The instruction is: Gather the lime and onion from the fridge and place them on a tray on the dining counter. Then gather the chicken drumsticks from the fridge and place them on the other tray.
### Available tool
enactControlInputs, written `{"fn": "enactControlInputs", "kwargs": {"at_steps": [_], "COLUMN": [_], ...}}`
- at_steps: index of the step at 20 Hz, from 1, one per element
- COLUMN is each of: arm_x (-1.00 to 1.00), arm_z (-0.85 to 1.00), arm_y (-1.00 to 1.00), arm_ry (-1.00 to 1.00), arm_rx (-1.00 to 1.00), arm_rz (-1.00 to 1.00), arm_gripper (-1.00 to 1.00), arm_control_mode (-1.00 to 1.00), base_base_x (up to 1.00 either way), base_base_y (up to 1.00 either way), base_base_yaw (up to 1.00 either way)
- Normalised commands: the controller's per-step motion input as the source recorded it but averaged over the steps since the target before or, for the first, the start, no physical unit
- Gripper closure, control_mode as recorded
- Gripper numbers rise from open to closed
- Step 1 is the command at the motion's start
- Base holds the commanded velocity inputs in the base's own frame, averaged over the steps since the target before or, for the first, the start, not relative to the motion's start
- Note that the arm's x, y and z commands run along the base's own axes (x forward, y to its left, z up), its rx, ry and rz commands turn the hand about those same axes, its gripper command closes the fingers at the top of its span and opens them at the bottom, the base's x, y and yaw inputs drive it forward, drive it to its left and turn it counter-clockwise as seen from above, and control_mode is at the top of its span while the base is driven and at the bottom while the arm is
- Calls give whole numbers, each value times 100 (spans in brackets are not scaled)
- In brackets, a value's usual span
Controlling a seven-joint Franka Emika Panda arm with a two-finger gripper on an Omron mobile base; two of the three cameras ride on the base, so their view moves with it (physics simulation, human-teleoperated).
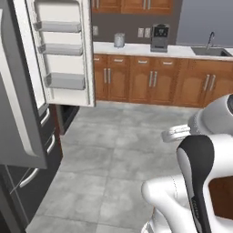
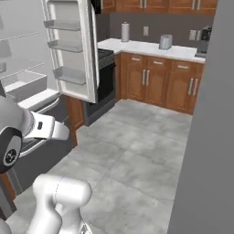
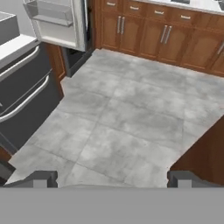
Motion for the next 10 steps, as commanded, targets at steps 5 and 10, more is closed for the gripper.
{"fn": "enactControlInputs", "kwargs": {"at_steps": [5, 10], "arm_x": [0, 0], "arm_z": [0, 0], "arm_y": [0, 0], "arm_ry": [0, 0], "arm_rx": [0, 0], "arm_rz": [0, 0], "arm_gripper": [-100, -100], "arm_control_mode": [100, 100], "base_base_x": [86, 82], "base_base_y": [0, 4], "base_base_yaw": [40, 45]}}
